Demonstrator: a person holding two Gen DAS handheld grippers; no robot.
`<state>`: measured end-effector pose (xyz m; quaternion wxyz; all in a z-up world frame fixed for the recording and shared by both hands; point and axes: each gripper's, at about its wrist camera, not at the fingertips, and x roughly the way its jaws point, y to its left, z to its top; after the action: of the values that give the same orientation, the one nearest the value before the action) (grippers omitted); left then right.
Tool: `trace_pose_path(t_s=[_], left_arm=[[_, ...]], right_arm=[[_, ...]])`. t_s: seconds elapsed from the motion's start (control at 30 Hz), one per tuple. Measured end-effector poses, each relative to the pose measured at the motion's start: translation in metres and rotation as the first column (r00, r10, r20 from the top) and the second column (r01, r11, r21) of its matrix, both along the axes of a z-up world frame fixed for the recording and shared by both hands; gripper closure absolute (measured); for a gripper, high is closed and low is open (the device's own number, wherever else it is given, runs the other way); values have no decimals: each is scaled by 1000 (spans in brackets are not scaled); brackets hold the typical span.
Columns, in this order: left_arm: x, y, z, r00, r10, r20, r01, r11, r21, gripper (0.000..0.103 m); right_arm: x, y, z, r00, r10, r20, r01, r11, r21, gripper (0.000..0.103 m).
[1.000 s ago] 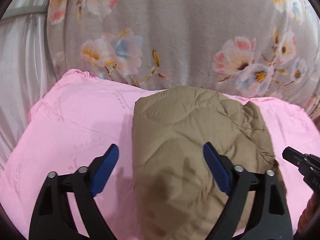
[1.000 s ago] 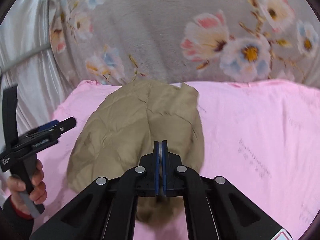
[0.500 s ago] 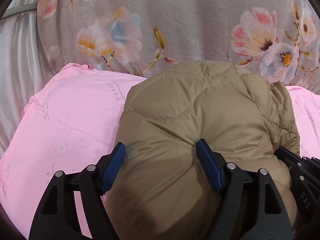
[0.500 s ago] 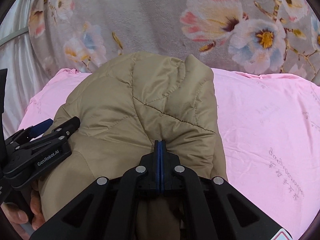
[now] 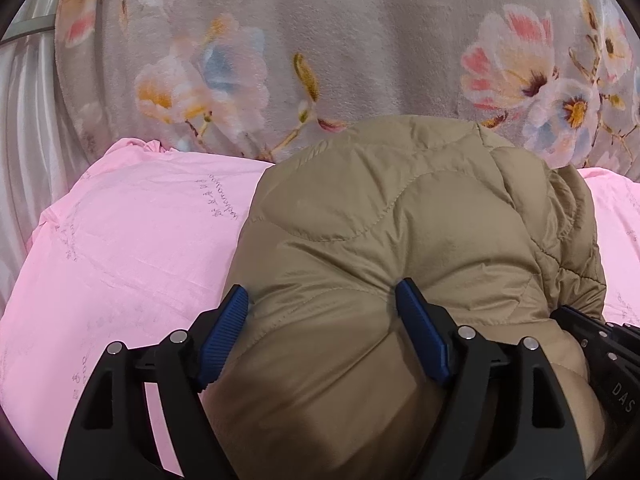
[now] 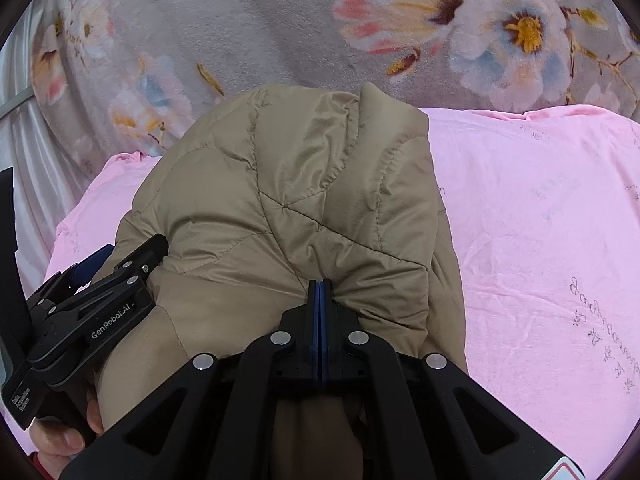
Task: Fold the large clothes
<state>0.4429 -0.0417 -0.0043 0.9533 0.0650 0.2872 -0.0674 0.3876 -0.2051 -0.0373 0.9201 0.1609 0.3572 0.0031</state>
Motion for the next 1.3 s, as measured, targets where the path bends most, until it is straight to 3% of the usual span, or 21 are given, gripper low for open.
trace_pose_path(t_s=[0.23,0.3,0.33,0.4,0.43,0.53,0.67,0.83,1.03,1.13,1.3], left_arm=[[-6,-3,1,998,59,19,-60,997,38,19],[-18,2,3,997,83,8,-83,997,9,16],[-26,8,5,996,91,-2,-91,996,-27,14],[-49,20,5,995,99,-11,-100,990,-95,10],[-63,25,5,994,107,-18,-108,987,-123,9],[-102,36,3,993,102,-50,-109,980,-168,8],[-153,34,0,994,77,-72,-85,991,-106,5],[-203,28,-5,993,76,-89,-78,997,-23,5],[-235,37,-9,984,117,-131,-122,992,-32,5],[-246,38,-11,983,119,-140,-123,992,-21,5],[-265,29,-11,988,118,-102,-114,992,47,5]], right_arm=[[-5,-1,5,1000,-15,17,15,1000,-20,103],[-20,-2,13,999,-31,28,31,999,-16,99],[-34,-1,20,998,-37,47,38,999,-22,90],[-67,4,32,995,-21,97,24,999,-31,58],[-82,7,36,993,-31,112,37,998,-48,37],[-126,19,39,994,-12,110,28,990,-141,33],[-176,34,32,997,-15,72,32,973,-228,17],[-216,39,36,994,-57,91,76,970,-229,15],[-241,39,28,994,-110,-4,107,975,-195,13],[-255,39,25,995,-101,-10,98,981,-169,13],[-263,37,24,993,-116,-9,113,981,-157,13]])
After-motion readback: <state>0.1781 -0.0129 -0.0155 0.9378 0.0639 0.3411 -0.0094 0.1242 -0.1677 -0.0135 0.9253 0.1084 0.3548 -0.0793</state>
